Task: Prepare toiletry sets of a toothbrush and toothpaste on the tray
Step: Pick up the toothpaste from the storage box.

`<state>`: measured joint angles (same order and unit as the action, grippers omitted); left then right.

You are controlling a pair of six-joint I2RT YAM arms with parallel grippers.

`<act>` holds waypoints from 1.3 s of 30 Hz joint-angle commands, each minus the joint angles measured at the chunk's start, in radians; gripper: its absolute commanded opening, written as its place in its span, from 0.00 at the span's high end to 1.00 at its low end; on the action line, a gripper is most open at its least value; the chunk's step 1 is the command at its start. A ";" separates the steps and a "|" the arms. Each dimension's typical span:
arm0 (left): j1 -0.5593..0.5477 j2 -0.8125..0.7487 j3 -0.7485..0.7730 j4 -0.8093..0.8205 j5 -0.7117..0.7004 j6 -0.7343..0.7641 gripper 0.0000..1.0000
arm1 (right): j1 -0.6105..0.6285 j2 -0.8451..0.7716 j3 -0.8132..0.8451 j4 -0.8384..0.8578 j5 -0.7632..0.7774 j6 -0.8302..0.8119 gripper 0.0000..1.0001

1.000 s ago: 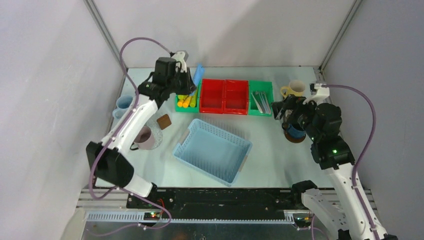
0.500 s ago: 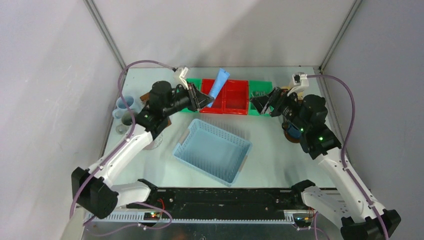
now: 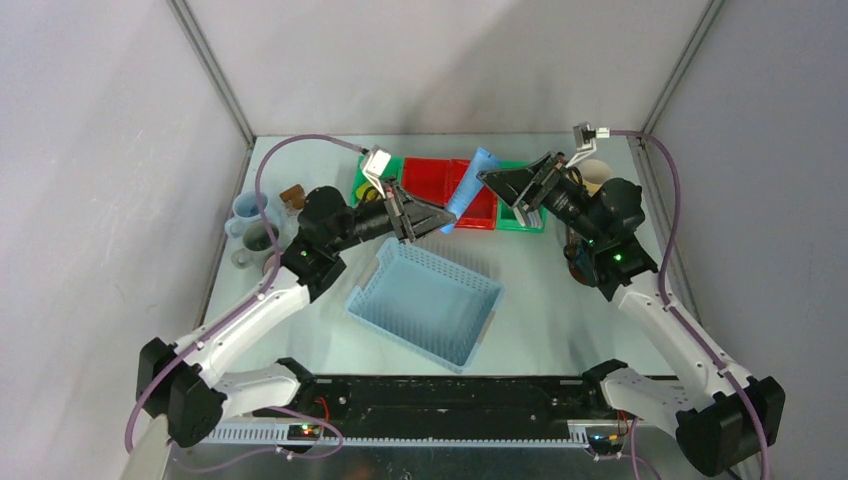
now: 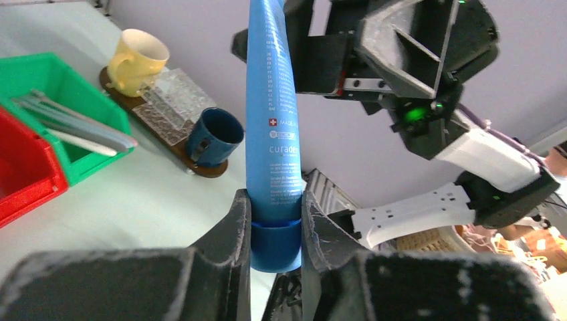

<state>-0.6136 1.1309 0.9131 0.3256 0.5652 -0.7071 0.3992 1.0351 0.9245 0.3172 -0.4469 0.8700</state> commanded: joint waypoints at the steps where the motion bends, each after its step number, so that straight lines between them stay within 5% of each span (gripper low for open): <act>1: -0.025 -0.046 0.007 0.150 0.043 -0.042 1.00 | 0.004 0.014 0.034 0.147 -0.035 0.108 0.15; 11: -0.053 -0.027 0.010 0.165 0.079 -0.048 0.99 | 0.004 0.000 0.033 0.180 -0.050 0.128 0.45; 17: -0.057 -0.015 0.016 0.163 0.087 -0.044 0.97 | 0.002 -0.009 0.034 0.185 -0.077 0.119 0.74; 22: -0.056 -0.028 0.015 0.089 0.068 0.018 0.67 | -0.033 -0.037 0.034 0.112 -0.088 0.062 1.00; 33: -0.056 -0.154 0.061 -0.393 -0.371 0.355 0.08 | -0.214 -0.210 0.034 -0.226 0.017 -0.292 1.00; 39: -0.055 -0.213 0.084 -0.576 -0.701 0.461 0.00 | -0.275 -0.263 0.034 -0.343 0.142 -0.484 1.00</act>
<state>-0.6674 0.9691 0.9512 -0.0898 0.1379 -0.3756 0.1547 0.7975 0.9245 0.0586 -0.4164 0.5663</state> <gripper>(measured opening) 0.993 0.034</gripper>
